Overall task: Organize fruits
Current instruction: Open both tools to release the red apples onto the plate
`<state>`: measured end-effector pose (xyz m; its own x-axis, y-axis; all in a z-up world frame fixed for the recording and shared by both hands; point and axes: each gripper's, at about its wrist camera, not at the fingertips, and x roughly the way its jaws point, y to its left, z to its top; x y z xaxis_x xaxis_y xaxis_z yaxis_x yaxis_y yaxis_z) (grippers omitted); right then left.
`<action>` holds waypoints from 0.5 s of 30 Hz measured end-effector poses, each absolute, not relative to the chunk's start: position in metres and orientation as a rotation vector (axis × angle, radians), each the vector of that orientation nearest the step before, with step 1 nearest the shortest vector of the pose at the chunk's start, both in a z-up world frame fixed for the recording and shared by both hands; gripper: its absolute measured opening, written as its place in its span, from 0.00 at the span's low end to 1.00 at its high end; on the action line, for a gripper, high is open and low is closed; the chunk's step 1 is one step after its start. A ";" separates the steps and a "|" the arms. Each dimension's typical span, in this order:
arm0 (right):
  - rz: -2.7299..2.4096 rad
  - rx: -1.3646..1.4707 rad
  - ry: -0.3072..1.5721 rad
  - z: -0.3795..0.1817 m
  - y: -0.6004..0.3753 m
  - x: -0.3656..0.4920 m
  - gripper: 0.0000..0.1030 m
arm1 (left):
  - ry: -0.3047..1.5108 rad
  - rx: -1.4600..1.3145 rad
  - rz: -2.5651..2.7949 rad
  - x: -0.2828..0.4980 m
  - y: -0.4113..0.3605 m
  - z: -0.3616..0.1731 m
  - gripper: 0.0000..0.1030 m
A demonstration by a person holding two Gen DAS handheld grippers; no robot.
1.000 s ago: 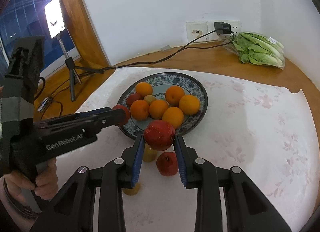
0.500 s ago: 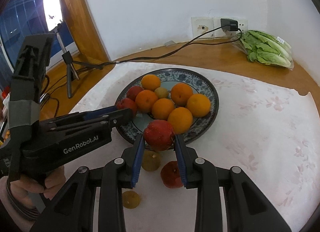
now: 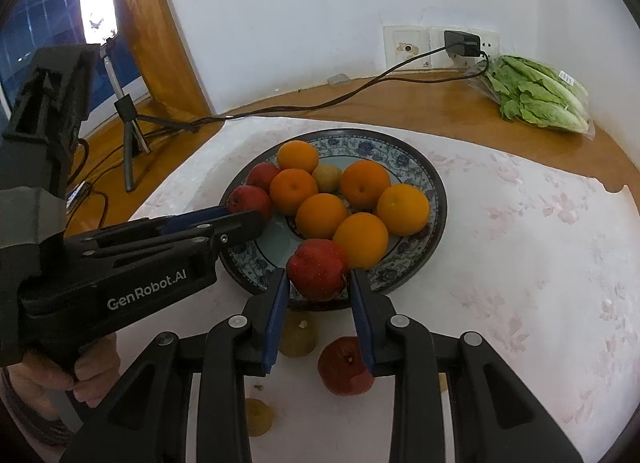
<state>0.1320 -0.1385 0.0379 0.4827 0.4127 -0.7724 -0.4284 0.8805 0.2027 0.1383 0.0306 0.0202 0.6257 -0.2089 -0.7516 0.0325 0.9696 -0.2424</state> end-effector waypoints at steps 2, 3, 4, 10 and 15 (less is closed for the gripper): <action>0.516 -0.020 0.936 0.037 -0.137 0.133 0.31 | 0.886 -0.213 -0.139 0.138 0.031 0.020 0.29; 0.516 -0.019 0.936 0.036 -0.136 0.133 0.31 | 0.887 -0.213 -0.140 0.138 0.030 0.020 0.29; 0.516 -0.019 0.936 0.036 -0.136 0.133 0.31 | 0.887 -0.213 -0.141 0.138 0.030 0.020 0.29; 0.526 0.006 0.934 0.037 -0.137 0.131 0.32 | 0.885 -0.216 -0.149 0.133 0.031 0.024 0.30; 0.519 0.030 0.917 0.044 -0.143 0.126 0.34 | 0.881 -0.212 -0.152 0.124 0.030 0.030 0.36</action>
